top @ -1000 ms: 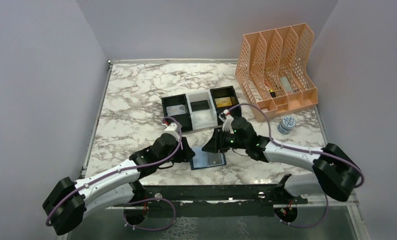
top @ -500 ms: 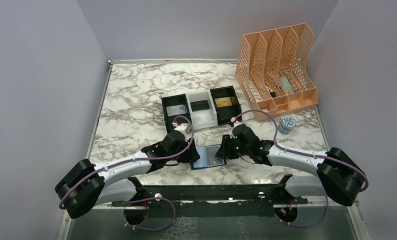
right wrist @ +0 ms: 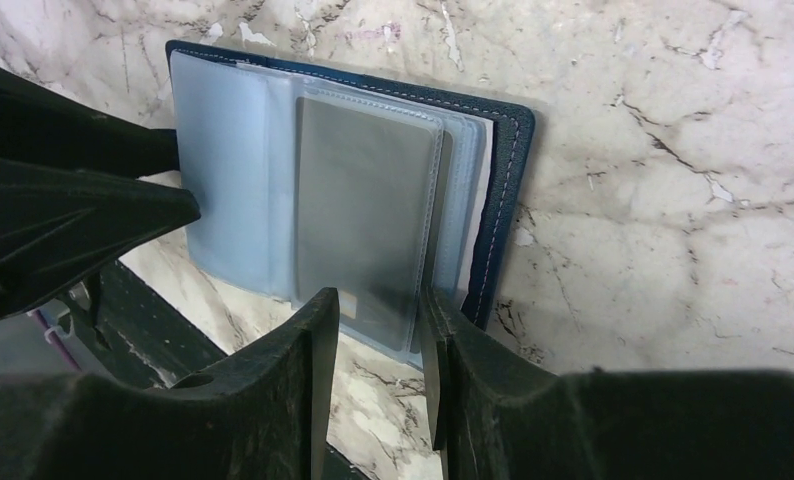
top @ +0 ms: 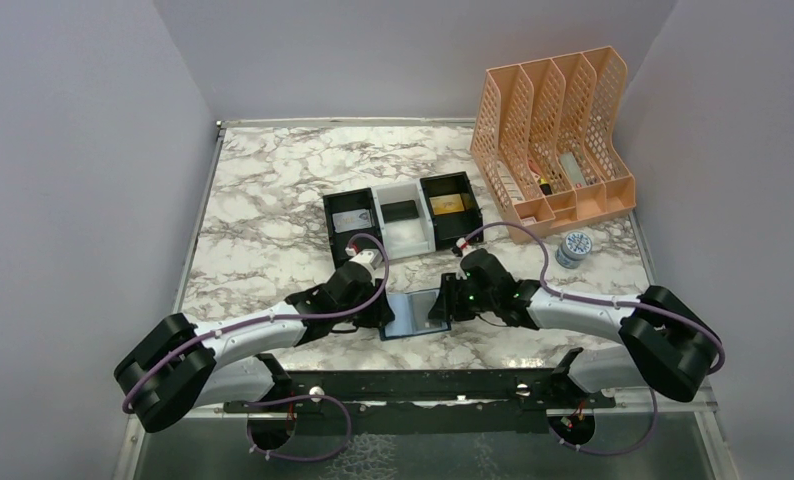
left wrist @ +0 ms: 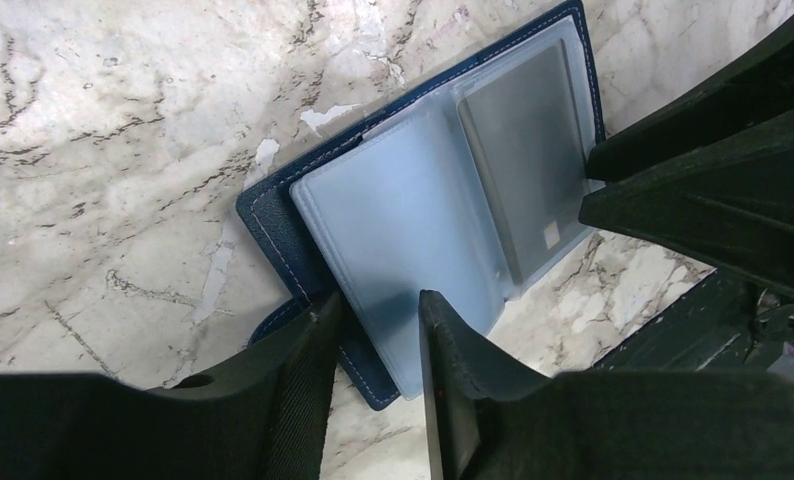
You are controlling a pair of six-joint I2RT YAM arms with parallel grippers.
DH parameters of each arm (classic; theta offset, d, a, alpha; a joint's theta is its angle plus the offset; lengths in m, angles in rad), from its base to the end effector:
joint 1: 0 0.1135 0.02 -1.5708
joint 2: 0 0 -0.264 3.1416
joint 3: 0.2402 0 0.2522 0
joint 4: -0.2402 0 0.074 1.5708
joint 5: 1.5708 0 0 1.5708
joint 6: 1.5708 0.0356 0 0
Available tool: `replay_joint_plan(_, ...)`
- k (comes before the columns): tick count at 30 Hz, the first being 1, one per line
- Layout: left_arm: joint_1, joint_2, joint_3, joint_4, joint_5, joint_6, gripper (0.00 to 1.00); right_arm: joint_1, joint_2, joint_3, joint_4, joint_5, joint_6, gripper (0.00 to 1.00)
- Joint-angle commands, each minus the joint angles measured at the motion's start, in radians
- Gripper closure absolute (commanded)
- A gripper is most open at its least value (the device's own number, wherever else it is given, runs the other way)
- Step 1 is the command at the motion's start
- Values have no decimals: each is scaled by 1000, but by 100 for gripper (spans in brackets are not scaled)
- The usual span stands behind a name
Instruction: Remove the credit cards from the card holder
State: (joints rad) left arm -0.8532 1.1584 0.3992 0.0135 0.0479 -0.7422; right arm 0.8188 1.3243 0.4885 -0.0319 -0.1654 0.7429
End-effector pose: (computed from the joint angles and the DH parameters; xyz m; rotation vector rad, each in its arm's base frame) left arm 0.1392 -0.1621 0.1559 0.1632 2.4701 -0.8169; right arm 0.1562 0.1756 0.1448 -0.1797 2.6258 0.8341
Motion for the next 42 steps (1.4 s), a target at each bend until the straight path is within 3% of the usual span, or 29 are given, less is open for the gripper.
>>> replay_joint_plan(1, -9, 7, -16, 6, -1, 10, 66, 1, 26, -7, 33, -47, 1, 64)
replay_joint_plan(10, -9, 9, -23, 14, 6, 10, 75, 2, 26, 10, 98, -121, 29, 64)
replay_joint_plan(17, -10, -5, -30, 15, 2, 5, 75, 2, 24, 22, 107, -139, 36, 64)
replay_joint_plan(28, -10, -6, -28, 16, -2, 9, 75, 2, -35, 41, -85, 11, -16, 64)
replay_joint_plan(42, -9, 9, -28, 23, 7, 12, 76, 2, 54, 21, 27, -107, -7, 64)
